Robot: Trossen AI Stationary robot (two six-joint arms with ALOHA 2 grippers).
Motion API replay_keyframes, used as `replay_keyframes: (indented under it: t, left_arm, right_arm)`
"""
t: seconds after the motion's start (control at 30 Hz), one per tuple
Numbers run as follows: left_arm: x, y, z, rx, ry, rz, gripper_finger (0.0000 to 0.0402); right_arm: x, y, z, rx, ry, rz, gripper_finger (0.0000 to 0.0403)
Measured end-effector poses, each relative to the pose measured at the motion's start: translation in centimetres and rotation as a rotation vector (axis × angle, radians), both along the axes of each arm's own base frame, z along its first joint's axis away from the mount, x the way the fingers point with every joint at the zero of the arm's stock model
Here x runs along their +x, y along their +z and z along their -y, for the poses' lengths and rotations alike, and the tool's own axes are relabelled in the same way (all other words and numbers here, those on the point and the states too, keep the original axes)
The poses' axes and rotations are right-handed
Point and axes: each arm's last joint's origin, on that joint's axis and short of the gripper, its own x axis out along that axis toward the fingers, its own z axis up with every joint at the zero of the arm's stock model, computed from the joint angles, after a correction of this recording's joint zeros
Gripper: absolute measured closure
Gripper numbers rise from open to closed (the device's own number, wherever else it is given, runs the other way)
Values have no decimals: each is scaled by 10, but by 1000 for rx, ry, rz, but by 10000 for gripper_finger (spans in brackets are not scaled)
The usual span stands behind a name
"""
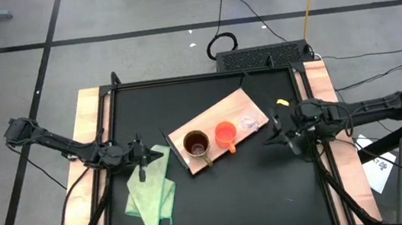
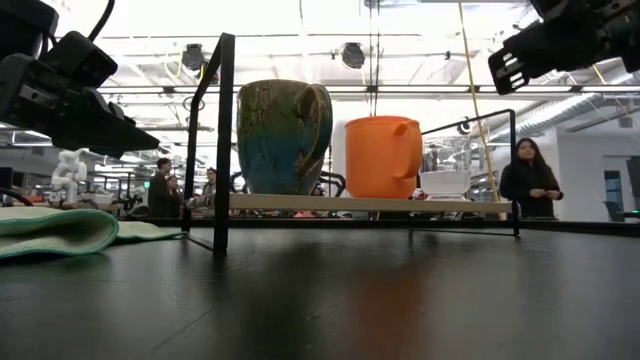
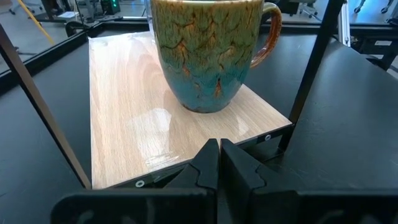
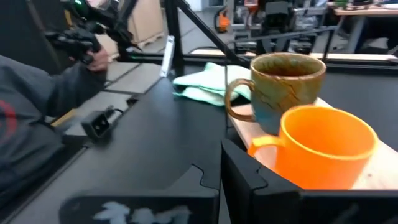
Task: Stack small to large cups/mugs on shelf
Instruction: Return to Home Position
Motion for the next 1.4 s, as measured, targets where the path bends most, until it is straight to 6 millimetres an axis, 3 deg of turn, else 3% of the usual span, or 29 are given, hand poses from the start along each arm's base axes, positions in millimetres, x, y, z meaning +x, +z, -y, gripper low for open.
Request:
replay_keyframes:
  t: [0.33, 0.6, 0.73, 1.03, 1.4]
  left_arm:
    - [1, 2, 1, 23, -22, 20, 382]
    - [2, 21, 8, 94, -131, 211, 398]
    - [-1, 28, 16, 145, -139, 279, 400]
    - [-11, 27, 28, 290, 13, 248, 401]
    - [-20, 24, 18, 341, 43, 186, 401]
  right_arm:
    - [-2, -26, -10, -42, 6, 38, 403]
    - [-5, -44, -12, -58, 21, 55, 403]
    - [-7, -48, -12, -69, 23, 65, 403]
    - [-16, -47, -9, -97, -17, 113, 403]
    - [-22, -46, -7, -155, -62, 135, 403]
